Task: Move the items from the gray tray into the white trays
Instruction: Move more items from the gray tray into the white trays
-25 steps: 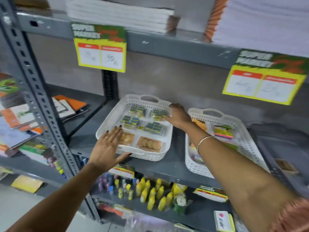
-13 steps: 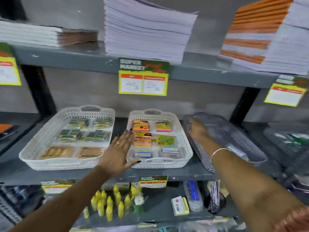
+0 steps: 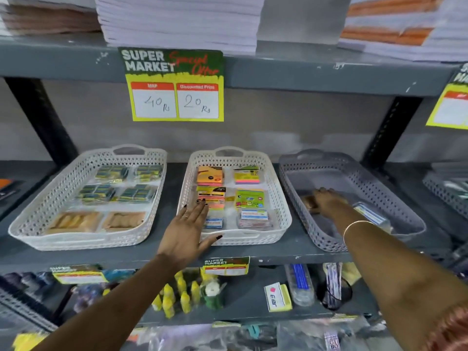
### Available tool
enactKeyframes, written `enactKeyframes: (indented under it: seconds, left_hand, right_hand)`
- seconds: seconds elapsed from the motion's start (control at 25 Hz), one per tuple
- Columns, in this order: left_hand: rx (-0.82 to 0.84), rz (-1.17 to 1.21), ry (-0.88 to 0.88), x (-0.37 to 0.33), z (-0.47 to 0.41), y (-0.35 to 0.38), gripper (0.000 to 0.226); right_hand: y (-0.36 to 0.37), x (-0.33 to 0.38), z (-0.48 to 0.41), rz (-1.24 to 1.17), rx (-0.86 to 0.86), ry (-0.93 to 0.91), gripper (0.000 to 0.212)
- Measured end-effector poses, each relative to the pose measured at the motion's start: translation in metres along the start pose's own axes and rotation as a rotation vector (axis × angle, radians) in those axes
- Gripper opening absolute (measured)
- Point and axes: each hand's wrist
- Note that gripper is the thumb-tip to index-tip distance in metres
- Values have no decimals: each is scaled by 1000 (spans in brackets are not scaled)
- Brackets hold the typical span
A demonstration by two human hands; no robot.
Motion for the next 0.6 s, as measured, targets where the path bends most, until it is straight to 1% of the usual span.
enactKeyframes:
  seconds: [0.12, 0.2, 0.32, 0.4, 0.52, 0.6]
  left_hand:
    - [8, -28, -30, -1, -2, 3, 86]
    - [38, -5, -38, -2, -3, 2, 77]
    - [19, 10, -39, -1, -3, 4, 75]
    - [1, -5, -62, 0, -2, 4, 76]
    - [21, -22, -76, 0, -1, 2, 78]
    - [24, 2, -65, 5, 3, -1, 79]
  right_hand:
    - [1, -2, -2, 57, -20, 2, 54]
    - [-2, -4, -3, 67, -8, -18, 58]
    - [-12, -9, -1, 1, -9, 18, 57]
    - [-25, -11, 3, -35, -41, 50, 61]
    - [-58, -4, 13, -11, -133, 31, 62]
    - [-84, 12, 23, -98, -218, -17, 58]
Point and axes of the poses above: each hand's wrist, its own z-axis away from the middle knuckle, its own y-axis out of the palm, x = y × z, and after that the axes turned 13 degrees about x, right-handed
